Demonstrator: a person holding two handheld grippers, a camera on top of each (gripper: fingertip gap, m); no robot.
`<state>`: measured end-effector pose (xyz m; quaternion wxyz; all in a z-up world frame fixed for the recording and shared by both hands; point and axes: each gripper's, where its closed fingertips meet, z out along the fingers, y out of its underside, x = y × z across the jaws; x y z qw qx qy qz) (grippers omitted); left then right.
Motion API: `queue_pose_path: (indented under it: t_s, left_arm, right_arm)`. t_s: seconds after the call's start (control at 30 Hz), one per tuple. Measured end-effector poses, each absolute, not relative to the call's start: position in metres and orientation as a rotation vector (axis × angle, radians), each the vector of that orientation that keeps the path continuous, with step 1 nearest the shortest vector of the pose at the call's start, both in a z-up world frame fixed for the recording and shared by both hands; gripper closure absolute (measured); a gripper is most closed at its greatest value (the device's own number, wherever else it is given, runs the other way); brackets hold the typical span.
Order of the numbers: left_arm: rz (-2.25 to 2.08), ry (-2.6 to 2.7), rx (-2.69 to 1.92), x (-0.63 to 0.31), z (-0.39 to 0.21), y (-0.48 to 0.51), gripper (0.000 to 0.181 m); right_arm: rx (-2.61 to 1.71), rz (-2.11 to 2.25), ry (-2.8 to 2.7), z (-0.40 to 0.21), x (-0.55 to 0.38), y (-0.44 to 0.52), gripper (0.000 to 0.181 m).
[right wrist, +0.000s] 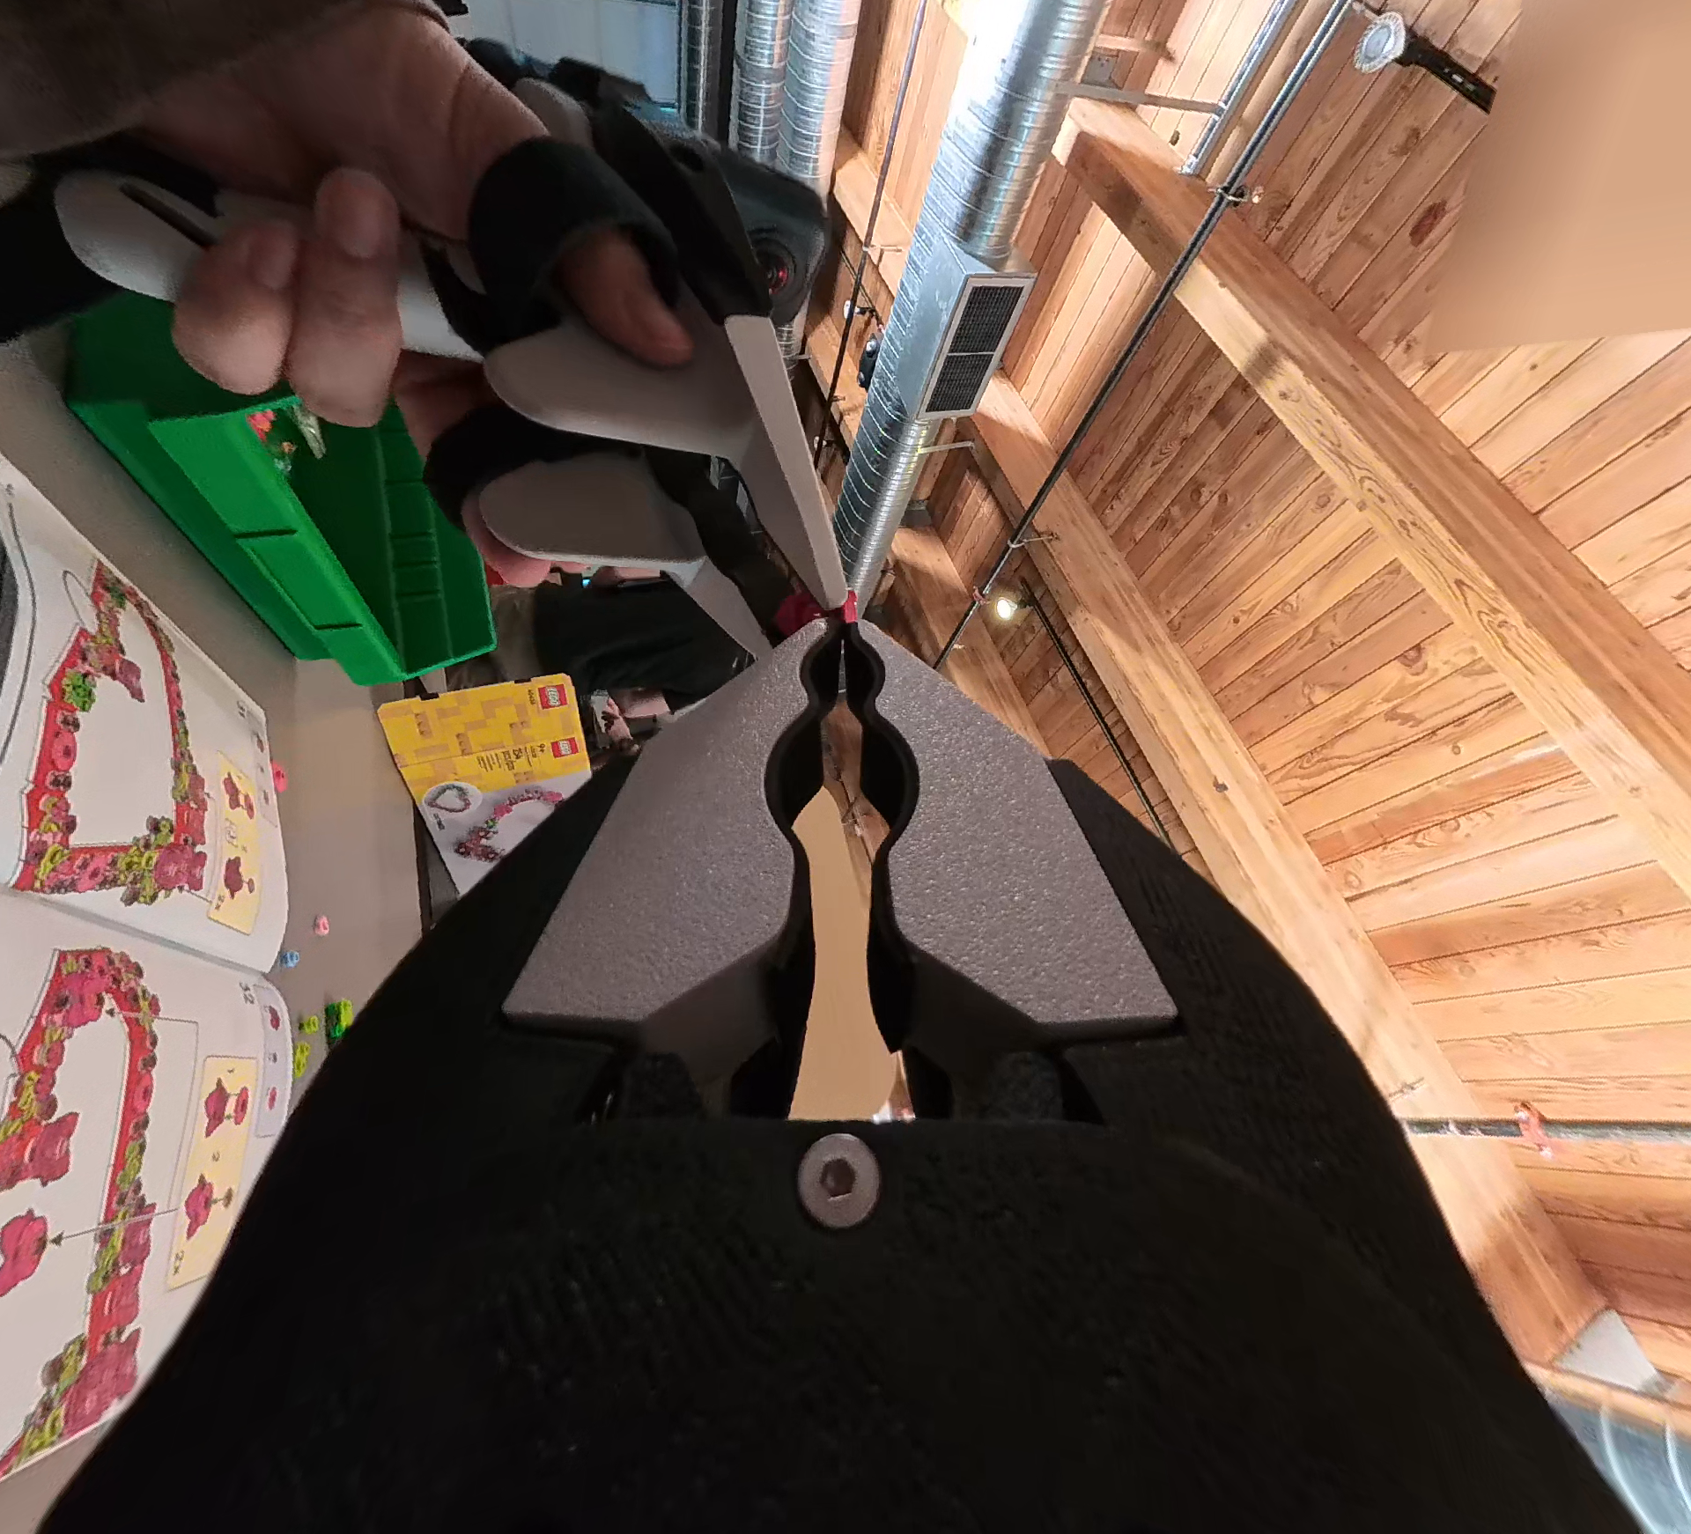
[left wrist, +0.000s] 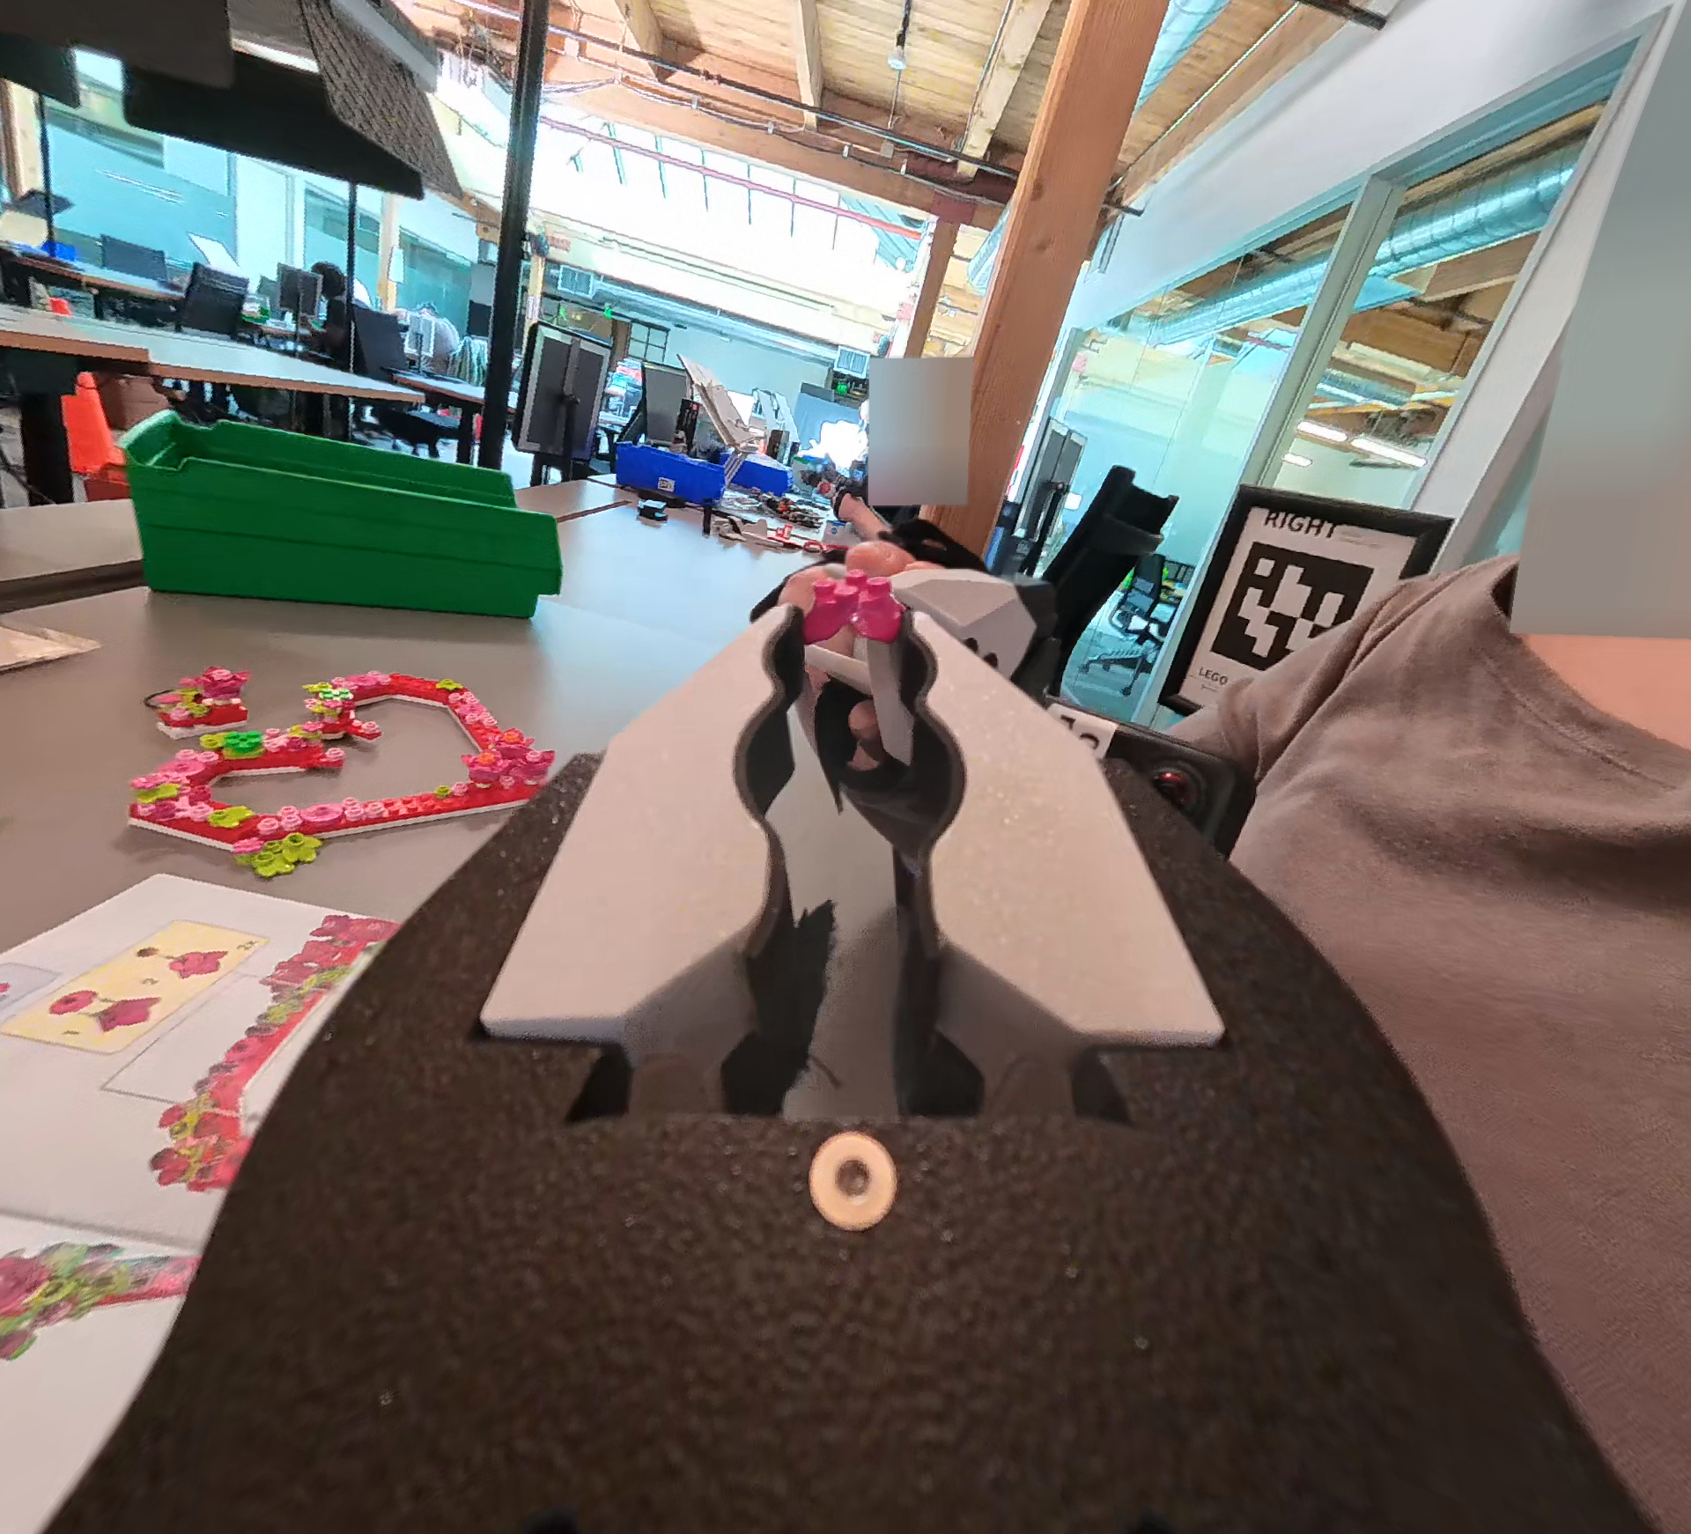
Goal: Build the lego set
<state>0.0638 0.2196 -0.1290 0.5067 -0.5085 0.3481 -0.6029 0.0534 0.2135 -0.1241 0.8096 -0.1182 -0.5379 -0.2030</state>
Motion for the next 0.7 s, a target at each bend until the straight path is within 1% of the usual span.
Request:
queue_pose_path:
  t_s: [0.47,0.5,0.53,0.57,0.6,0.7]
  left_arm:
    - [-1.431,0.765,-1.268,0.054,-0.154,0.237,0.164]
    - [-1.413,0.748,-1.275,0.051,-0.156,0.242,0.164]
    - [-1.396,0.729,-1.281,0.047,-0.157,0.246,0.164]
    - [-1.375,0.718,-1.297,0.042,-0.16,0.251,0.163]
    - [-1.329,0.711,-1.321,0.036,-0.166,0.257,0.163]
    - [-1.095,0.738,-1.365,0.02,-0.188,0.269,0.163]
  right_arm:
    - [-0.293,-0.41,-1.222,-0.147,0.043,0.229,0.181]
    - [-0.299,-0.409,-1.227,-0.149,0.044,0.23,0.18]
    - [-0.307,-0.407,-1.228,-0.151,0.044,0.232,0.174]
    - [-0.329,-0.401,-1.228,-0.153,0.046,0.237,0.168]
    - [-0.373,-0.381,-1.227,-0.156,0.049,0.243,0.167]
    - [-0.653,-0.187,-1.205,-0.17,0.053,0.277,0.171]
